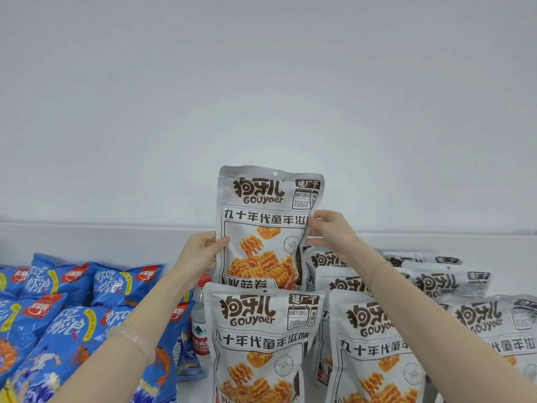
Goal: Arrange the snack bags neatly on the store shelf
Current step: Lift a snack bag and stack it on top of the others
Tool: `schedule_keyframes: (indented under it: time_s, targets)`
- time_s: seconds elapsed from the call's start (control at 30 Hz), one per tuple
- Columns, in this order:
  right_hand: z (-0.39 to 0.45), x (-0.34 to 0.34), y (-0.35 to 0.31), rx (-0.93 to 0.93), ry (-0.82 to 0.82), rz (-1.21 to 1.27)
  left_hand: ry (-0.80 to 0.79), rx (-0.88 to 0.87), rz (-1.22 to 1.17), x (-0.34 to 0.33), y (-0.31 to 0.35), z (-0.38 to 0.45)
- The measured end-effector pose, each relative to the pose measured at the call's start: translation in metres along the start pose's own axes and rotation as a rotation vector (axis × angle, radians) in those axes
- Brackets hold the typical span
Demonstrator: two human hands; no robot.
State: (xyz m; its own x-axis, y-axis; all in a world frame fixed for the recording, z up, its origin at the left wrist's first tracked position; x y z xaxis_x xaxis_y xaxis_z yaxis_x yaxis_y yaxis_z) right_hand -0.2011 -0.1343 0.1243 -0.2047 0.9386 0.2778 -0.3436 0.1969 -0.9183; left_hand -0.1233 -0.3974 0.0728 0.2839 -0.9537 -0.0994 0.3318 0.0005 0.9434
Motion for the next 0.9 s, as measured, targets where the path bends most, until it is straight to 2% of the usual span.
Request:
schedule_keyframes:
  time_s: [0.17,0.33,0.5,0.6,0.73,0.9]
  targets:
    - [-0.007,-0.005,0.005,-0.029,-0.063,-0.112,0.001,0.027,0.058,0.005,-0.011,-0.004]
    - [-0.012,-0.009,-0.005,0.011,-0.080,-0.104,0.020,0.012,0.004,0.002,-0.004,-0.004]
    - [-0.014,-0.019,-0.021,0.030,-0.150,-0.108,0.107,-0.050,-0.091,-0.002,0.019,0.003]
    - [-0.018,-0.026,-0.038,0.124,-0.198,-0.106,0.131,-0.087,-0.115,-0.008,0.044,0.009]
    - [-0.015,-0.011,-0.070,0.321,-0.091,-0.178,0.139,-0.126,-0.149,-0.018,0.078,0.017]
    - [-0.013,0.017,-0.087,0.366,0.066,0.001,0.068,-0.171,-0.177,-0.038,0.106,0.014]
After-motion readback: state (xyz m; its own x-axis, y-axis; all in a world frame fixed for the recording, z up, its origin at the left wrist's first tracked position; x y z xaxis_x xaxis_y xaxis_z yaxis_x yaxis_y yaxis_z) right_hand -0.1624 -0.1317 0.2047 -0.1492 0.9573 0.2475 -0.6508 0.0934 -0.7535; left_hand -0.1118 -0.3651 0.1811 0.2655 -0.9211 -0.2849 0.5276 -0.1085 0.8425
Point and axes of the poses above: each hand's wrist, its own z-axis towards the middle knuckle, its own x-axis out of the back of the hand, y = z × x, the point moved 9 cm from there along z, towards the middle knuckle, and after that the axes turned 8 degrees about -z, right-handed, at the moved point
